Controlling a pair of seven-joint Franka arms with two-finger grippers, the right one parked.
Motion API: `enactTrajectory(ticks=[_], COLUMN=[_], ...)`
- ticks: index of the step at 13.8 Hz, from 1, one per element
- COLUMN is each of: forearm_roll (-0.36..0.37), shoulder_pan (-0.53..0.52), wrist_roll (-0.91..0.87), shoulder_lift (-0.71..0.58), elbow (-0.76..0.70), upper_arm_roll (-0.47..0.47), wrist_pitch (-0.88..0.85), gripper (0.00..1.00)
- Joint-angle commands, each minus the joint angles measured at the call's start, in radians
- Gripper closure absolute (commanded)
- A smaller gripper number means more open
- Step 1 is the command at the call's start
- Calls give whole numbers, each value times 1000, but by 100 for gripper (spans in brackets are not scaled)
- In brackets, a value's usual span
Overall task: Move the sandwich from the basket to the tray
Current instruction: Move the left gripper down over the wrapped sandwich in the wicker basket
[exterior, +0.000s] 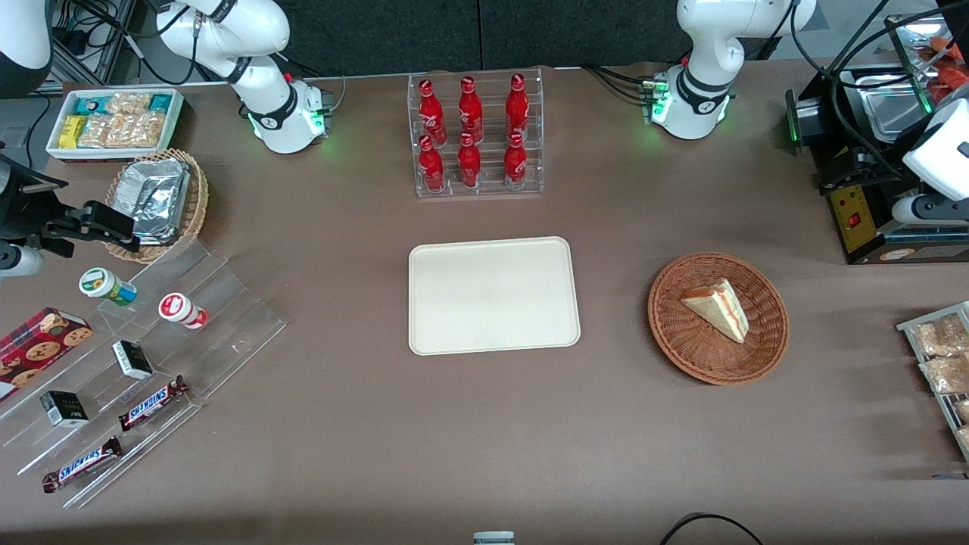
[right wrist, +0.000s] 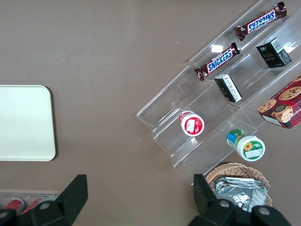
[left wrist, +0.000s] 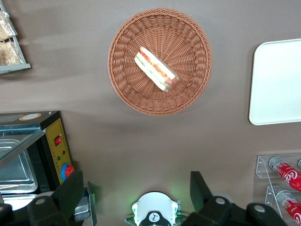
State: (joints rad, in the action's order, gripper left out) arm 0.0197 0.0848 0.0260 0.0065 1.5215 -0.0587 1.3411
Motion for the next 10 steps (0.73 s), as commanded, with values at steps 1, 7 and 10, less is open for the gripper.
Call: enactTrajectory(ticks=[1, 7, 10], forearm_roll=[2, 6, 5], shoulder_pan=[7, 6, 10], wrist_roll=[-17, -151, -369], shoulder_lift=[-8, 29, 35], elbow=[-5, 161, 294], upper_arm_roll=[0, -1, 0], wrist_pitch=[-17, 182, 355], gripper=[0, 0, 0])
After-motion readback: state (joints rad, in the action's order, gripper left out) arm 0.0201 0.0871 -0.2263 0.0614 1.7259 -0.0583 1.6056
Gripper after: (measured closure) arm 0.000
